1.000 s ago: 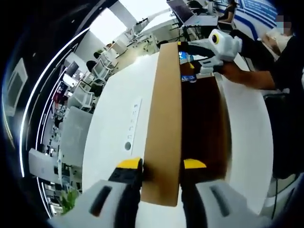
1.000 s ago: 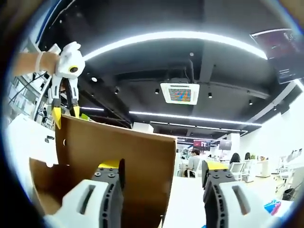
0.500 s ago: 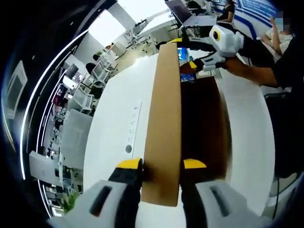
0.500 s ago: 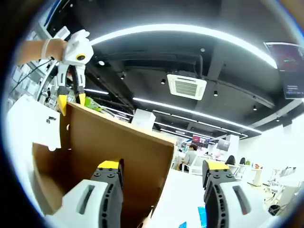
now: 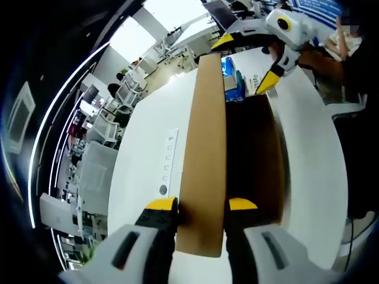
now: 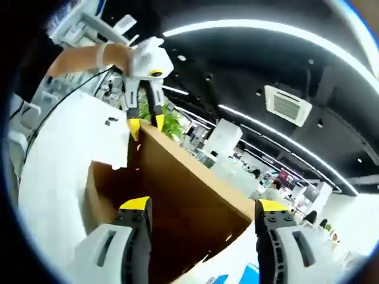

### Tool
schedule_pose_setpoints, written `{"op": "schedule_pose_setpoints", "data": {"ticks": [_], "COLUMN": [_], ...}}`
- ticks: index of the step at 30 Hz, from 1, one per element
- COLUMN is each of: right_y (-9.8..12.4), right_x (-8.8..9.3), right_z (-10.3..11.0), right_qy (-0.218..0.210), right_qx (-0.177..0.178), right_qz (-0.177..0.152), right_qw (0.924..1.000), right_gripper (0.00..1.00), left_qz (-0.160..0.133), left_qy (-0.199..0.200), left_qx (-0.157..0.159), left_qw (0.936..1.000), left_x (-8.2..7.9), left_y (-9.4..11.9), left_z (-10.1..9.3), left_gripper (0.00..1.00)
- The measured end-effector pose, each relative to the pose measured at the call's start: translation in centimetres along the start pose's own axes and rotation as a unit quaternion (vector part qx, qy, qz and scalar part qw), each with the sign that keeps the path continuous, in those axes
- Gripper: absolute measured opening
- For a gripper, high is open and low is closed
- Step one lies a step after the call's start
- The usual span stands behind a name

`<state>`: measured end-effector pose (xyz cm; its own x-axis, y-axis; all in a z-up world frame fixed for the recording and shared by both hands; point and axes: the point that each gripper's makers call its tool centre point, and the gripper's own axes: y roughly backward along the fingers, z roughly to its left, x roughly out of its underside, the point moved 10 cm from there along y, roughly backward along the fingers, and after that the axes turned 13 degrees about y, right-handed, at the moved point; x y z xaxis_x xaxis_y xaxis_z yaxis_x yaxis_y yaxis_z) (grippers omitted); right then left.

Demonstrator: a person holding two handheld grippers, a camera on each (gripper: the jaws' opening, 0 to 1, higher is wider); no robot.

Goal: Operate the shoe box by opening the lid, removing the specified soft item, and placing it in the target area until the item is outside and the box remains undamaged.

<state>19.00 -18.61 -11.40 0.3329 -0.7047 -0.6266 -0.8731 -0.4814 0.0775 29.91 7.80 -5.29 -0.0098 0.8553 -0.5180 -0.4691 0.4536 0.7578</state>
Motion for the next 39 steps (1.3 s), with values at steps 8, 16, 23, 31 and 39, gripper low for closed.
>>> {"op": "schedule_pose_setpoints", "data": {"ticks": [8,16,23,31,39], "right_y": [-0.8,-1.9,-3.3,-4.6,-6.5], "right_x": [-2.8,-4.8,-5.1,-5.0,-3.0], "right_z": [-2.1,-3.4,-3.9,-4.3,-4.8], "right_qy": [0.040,0.093,0.082,0.124,0.124], "right_qx": [-0.063,-0.113,-0.180,-0.227,-0.253], "right_qz": [0.016,0.014,0.035,0.073,0.132], "right_qw": [0.9971,0.9890,0.9796,0.9632,0.9504], "right_gripper": [0.73,0.72,0.72,0.73,0.63], "left_qz": [0.000,-0.006,-0.003,0.011,0.016], "left_qy": [-0.009,-0.012,-0.011,-0.018,-0.019], "left_qx": [-0.005,-0.003,0.002,0.003,0.002], "left_qw": [0.9999,0.9999,0.9999,0.9998,0.9997], "left_x": [-0.5,-0.6,-0.5,-0.6,-0.7], "left_y": [-0.4,-0.7,-1.3,-1.6,-1.7], "left_z": [-0.6,-0.8,-1.4,-1.6,-1.6], "left_gripper": [0.31,0.32,0.32,0.33,0.33]}}
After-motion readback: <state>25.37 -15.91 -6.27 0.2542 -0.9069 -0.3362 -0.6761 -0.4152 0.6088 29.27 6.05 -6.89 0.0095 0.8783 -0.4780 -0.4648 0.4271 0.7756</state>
